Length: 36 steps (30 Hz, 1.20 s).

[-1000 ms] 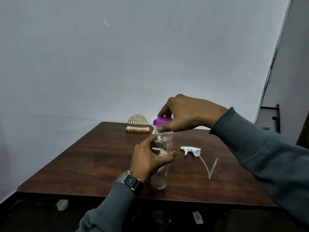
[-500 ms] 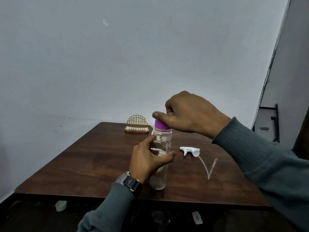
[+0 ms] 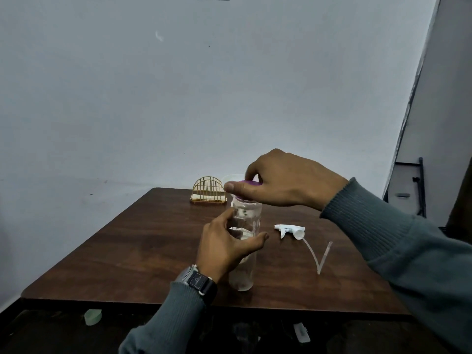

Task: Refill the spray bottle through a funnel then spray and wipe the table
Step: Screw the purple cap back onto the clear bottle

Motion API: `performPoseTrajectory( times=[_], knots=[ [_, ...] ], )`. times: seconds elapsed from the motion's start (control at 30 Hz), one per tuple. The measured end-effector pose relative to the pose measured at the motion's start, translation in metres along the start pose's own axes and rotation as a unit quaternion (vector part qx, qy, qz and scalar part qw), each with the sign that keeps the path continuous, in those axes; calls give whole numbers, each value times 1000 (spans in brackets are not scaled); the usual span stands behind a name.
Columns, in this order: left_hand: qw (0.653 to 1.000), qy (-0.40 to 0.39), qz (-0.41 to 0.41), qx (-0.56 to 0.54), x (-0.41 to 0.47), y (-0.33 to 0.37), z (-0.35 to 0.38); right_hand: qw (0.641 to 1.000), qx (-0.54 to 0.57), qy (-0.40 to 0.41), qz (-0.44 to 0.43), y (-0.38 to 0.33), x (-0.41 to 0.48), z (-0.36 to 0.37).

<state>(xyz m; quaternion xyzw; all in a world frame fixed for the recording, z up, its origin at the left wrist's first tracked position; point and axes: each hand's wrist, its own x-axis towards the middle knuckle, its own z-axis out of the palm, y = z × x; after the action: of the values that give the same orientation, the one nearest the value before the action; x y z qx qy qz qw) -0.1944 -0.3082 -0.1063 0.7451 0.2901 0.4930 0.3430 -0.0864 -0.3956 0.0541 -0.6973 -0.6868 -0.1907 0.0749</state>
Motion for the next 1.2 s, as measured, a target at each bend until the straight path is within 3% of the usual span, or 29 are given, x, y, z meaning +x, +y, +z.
performPoseTrajectory(
  times=[0.17, 0.33, 0.5, 0.67, 0.83, 1.0, 1.2],
  knots=[
    [1000, 1, -5, 1, 0, 1, 1, 999, -4, 42, 15, 8, -2, 4],
    [1000, -1, -14, -5, 0, 0, 2, 990, 123, -38, -64, 3, -7, 0],
    [1000, 10, 0, -5, 1, -3, 1, 1000, -2, 3, -3, 0, -6, 0],
    [1000, 7, -3, -3, 1, -2, 3, 998, 33, 48, -27, 1, -10, -2],
    [1000, -6, -8, -12, 0, 0, 1, 989, 129, -28, -65, 0, -7, 1],
    [1000, -5, -7, -6, -2, 1, -1, 999, 51, 5, -2, -1, -4, 5],
    [1000, -3, -12, -9, -1, 2, -1, 1000, -24, 18, 4, 3, -9, 4]
  ],
)
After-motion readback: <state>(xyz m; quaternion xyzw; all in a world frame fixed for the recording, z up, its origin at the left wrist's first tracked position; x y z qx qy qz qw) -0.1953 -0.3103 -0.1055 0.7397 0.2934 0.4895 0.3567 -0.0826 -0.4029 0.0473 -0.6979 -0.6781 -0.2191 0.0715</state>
